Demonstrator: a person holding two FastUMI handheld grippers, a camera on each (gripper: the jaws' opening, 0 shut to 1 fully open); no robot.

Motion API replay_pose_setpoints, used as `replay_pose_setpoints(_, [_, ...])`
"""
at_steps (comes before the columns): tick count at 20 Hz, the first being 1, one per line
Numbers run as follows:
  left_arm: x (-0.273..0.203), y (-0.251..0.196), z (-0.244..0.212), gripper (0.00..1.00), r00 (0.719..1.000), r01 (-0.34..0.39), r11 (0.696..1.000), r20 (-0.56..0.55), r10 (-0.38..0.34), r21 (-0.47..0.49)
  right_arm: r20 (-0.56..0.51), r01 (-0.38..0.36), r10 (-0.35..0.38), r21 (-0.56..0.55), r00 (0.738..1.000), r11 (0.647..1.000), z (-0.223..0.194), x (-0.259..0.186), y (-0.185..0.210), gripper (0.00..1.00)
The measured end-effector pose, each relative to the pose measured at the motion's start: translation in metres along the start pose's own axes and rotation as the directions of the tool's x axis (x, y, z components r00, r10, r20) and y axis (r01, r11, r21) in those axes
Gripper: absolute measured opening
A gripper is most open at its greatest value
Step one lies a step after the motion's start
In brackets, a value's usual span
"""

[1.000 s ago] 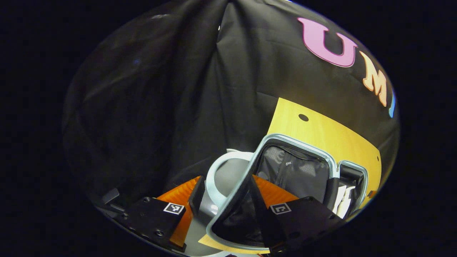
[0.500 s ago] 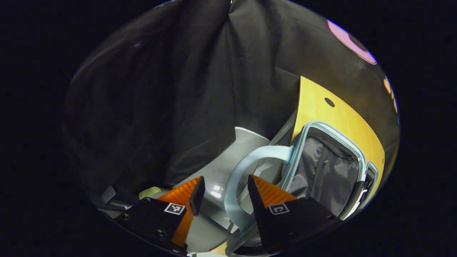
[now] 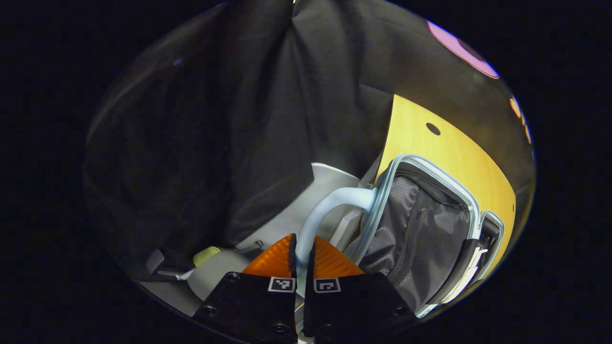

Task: First open the suitcase, pack the skin care products into it, and then close the suitcase.

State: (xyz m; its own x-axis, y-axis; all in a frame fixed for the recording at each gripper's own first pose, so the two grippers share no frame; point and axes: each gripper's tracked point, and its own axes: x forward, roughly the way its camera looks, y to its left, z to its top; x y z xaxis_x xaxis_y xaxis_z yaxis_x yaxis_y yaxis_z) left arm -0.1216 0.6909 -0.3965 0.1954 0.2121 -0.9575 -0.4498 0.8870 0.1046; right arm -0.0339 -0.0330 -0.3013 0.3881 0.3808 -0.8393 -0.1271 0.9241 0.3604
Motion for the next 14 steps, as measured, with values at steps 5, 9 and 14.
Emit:
replay_pose_setpoints(5, [-0.089, -0.022, 0.033, 0.00, 0.987, -0.007, 0.999, 0.163, 0.000, 0.044, 0.039, -0.061, 0.062, -0.012, 0.997, 0.998, 0.008, -0.012, 0.004, 0.93])
replay_pose_setpoints(9, [-0.155, -0.076, 0.048, 0.00, 0.959, 0.040, 0.997, 0.278, -0.057, 0.067, 0.092, -0.101, 0.101, -0.013, 0.991, 0.995, 0.021, -0.029, -0.001, 0.93])
replay_pose_setpoints(14, [-0.217, -0.142, 0.055, 0.00, 0.926, 0.081, 0.986, 0.355, -0.128, 0.146, 0.136, -0.115, 0.114, 0.002, 0.984, 0.993, 0.028, -0.057, -0.029, 0.93])
